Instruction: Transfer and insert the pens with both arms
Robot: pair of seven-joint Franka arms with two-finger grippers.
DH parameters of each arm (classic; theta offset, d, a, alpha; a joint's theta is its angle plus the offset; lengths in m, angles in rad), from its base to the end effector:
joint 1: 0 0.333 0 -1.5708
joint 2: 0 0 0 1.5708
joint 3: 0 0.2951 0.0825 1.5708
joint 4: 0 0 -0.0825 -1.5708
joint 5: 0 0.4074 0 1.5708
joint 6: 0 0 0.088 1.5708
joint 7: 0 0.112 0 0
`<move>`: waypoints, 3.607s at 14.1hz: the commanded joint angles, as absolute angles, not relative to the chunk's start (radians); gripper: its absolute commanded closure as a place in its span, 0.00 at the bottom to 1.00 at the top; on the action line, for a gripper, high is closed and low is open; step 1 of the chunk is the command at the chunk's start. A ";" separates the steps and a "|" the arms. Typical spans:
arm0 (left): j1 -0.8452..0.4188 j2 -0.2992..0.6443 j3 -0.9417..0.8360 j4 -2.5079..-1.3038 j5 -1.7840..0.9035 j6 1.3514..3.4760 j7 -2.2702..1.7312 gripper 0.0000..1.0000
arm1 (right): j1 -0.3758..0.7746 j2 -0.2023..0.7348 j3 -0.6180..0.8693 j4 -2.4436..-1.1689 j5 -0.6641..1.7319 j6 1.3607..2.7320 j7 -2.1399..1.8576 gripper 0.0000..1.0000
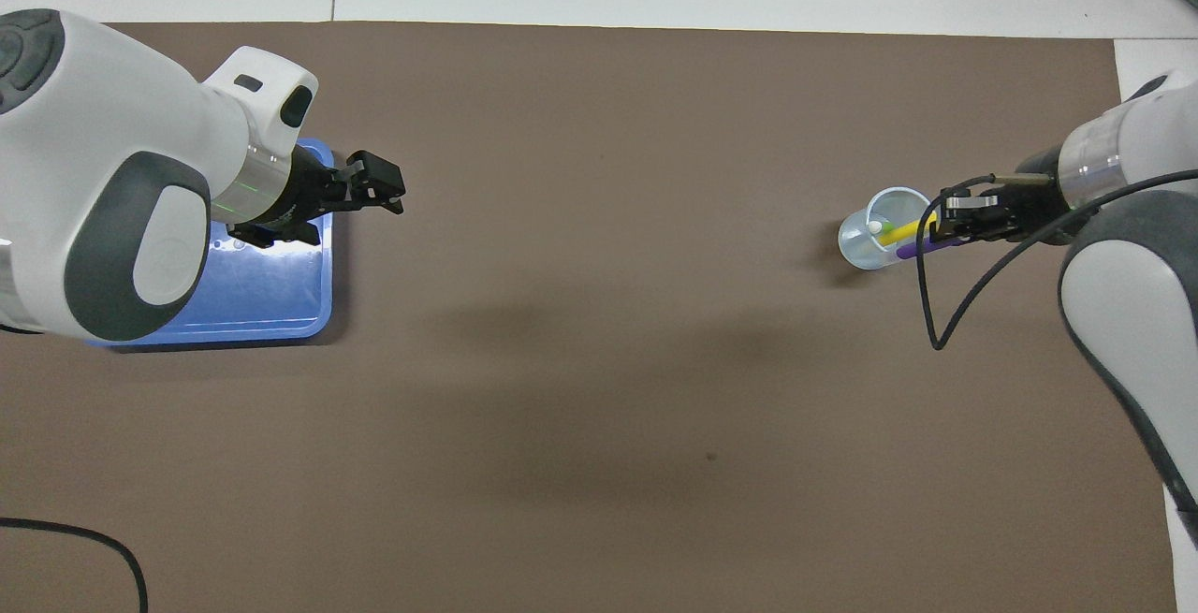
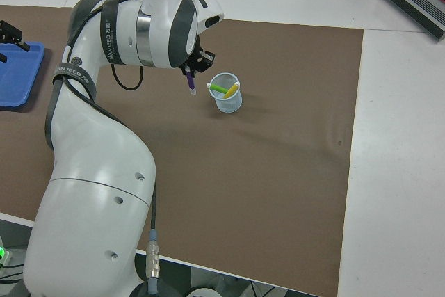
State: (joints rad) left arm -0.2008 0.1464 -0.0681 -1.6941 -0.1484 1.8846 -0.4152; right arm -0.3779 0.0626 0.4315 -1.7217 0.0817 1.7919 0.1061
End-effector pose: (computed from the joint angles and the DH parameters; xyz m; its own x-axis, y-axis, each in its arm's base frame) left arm 0.6070 -0.1775 0.4770 0.9821 0.1869 -0.0242 0.1884 -0.9697 0.1558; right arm 0.6034 0.0347 0.5092 0.9975 -0.0708 0.0009 -0.0703 -0.9918 -0.1066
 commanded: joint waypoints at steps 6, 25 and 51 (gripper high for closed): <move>-0.129 0.107 -0.040 -1.664 -0.029 1.876 -0.054 0.00 | -0.425 0.152 0.442 -1.723 -0.034 1.960 -0.054 1.00; 0.045 -0.006 -0.041 -1.680 -0.029 1.756 0.179 0.00 | -0.387 0.230 0.443 -1.758 -0.054 2.106 -0.006 1.00; 0.034 -0.064 -0.075 -1.684 0.061 1.620 0.069 0.00 | -0.408 0.233 0.443 -1.829 -0.049 2.169 -0.002 0.00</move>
State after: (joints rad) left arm 0.0334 -0.0420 -0.0739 -1.6678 0.0391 1.6326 0.0863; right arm -0.3949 0.2355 0.4310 -1.8172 -0.0265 2.1451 -0.0250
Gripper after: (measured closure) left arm 0.000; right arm 0.520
